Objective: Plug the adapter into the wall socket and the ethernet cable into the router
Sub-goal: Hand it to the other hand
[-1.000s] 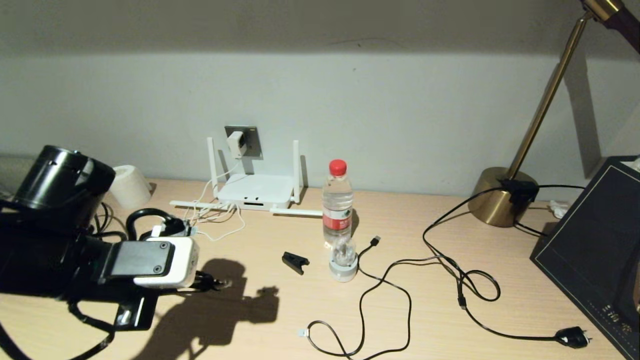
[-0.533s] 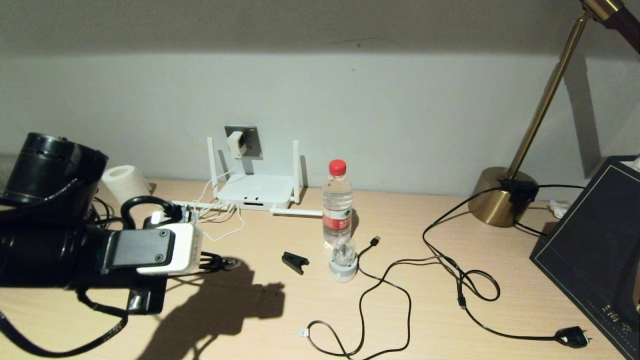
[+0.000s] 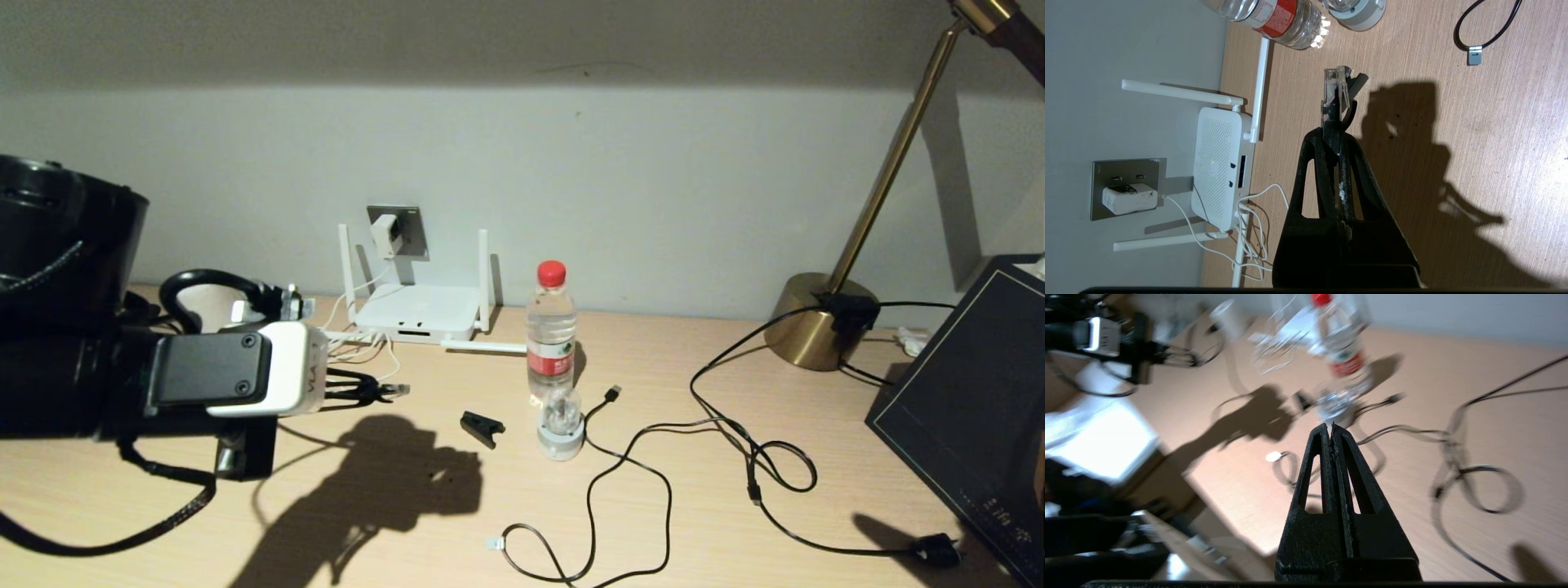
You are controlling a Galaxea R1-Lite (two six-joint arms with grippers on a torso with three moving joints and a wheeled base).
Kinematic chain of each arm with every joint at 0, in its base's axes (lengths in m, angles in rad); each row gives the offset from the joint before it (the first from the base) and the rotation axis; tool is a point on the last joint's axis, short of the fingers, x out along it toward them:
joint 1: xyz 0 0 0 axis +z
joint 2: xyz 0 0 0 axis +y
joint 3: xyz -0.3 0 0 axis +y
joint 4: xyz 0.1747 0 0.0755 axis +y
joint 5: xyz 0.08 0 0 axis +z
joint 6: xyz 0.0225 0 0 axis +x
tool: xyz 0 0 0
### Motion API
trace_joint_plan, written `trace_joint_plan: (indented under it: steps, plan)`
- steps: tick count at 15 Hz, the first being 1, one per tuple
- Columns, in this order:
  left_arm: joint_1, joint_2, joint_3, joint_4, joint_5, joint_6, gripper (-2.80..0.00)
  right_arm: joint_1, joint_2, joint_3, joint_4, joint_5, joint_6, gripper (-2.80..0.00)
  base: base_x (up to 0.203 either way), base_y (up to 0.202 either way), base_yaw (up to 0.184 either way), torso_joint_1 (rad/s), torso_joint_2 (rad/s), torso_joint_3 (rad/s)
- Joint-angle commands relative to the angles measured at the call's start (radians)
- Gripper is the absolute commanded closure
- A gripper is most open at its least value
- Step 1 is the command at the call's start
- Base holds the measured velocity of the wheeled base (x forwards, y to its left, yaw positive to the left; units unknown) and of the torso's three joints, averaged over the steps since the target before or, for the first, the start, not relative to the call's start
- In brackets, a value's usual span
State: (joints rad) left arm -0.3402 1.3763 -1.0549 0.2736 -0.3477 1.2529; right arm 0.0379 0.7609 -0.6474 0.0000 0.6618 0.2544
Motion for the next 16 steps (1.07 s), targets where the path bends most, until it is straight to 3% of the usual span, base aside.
trace_joint_plan:
  steps: [1,4,8,11,14,16]
  plan:
    - [-0.016,-0.005,-0.003,-0.001,-0.002,-0.004,0.00,0.082,0.316,-0.083,-0.018,0.049,0.012,0.00,0.000,0.000,0.000,0.000,0.00,0.000]
    - [-0.017,-0.005,0.004,-0.028,-0.002,-0.004,0.00,0.223,0.497,-0.149,-0.136,0.044,0.097,0.00,0.000,0.000,0.000,0.000,0.00,0.000]
    - [-0.056,0.014,0.003,-0.070,0.006,-0.031,0.00,0.535,0.607,-0.221,-0.210,-0.136,0.241,0.00,0.000,0.000,0.000,0.000,0.00,0.000]
    - [-0.059,0.015,0.000,-0.079,0.018,-0.036,0.00,0.726,0.666,-0.283,-0.219,-0.280,0.300,0.00,0.000,0.000,0.000,0.000,0.00,0.000]
    - [-0.081,0.017,-0.003,-0.080,0.018,-0.037,0.00,0.819,0.738,-0.358,-0.227,-0.317,0.354,0.00,0.000,0.000,0.000,0.000,0.00,0.000]
    - [-0.101,0.015,-0.011,-0.095,0.019,-0.038,0.00,0.839,0.785,-0.366,-0.313,-0.330,0.365,0.00,0.000,0.000,0.000,0.000,0.00,0.000]
